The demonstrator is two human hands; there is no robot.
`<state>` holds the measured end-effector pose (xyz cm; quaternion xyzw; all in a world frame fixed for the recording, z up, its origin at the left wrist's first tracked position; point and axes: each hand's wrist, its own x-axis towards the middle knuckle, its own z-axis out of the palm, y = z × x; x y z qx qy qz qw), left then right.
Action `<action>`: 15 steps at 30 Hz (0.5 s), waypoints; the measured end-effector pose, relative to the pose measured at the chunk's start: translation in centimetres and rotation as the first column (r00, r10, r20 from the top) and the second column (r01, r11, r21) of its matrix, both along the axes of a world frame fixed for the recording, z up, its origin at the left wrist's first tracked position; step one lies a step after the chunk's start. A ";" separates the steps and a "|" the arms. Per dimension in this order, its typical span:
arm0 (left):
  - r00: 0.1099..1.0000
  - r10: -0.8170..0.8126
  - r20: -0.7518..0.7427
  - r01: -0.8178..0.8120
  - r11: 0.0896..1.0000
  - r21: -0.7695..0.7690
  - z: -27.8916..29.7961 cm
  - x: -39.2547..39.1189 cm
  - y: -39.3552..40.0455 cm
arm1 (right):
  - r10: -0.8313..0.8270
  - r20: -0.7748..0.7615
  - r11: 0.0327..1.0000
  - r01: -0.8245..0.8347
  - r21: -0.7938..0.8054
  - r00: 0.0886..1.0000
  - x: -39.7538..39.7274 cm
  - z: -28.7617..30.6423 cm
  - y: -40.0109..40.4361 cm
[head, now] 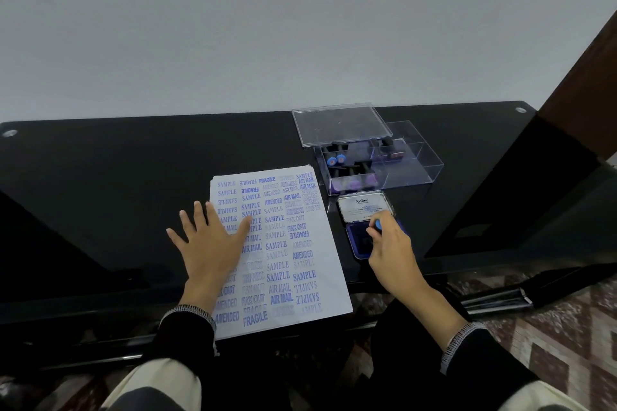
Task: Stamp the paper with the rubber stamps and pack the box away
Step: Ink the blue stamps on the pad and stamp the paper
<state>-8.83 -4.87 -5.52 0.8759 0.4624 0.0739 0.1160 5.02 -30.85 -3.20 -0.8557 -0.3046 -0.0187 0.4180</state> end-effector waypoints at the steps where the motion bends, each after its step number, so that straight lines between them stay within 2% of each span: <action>1: 1.000 0.000 -0.003 0.000 1.000 0.000 0.0 0.0 0.0 | 0.006 0.008 1.000 -0.006 0.000 1.000 -0.1 0.0 0.0; 5: 1.000 0.001 -0.003 -0.001 1.000 0.007 0.1 0.1 -0.1 | 0.020 0.090 1.000 -0.018 -0.026 0.996 -0.4 -0.4 0.1; 15: 1.000 0.003 -0.004 -0.003 1.000 0.005 0.2 0.1 -0.2 | -0.007 0.065 0.998 0.003 0.064 0.998 -1.2 -0.7 -0.1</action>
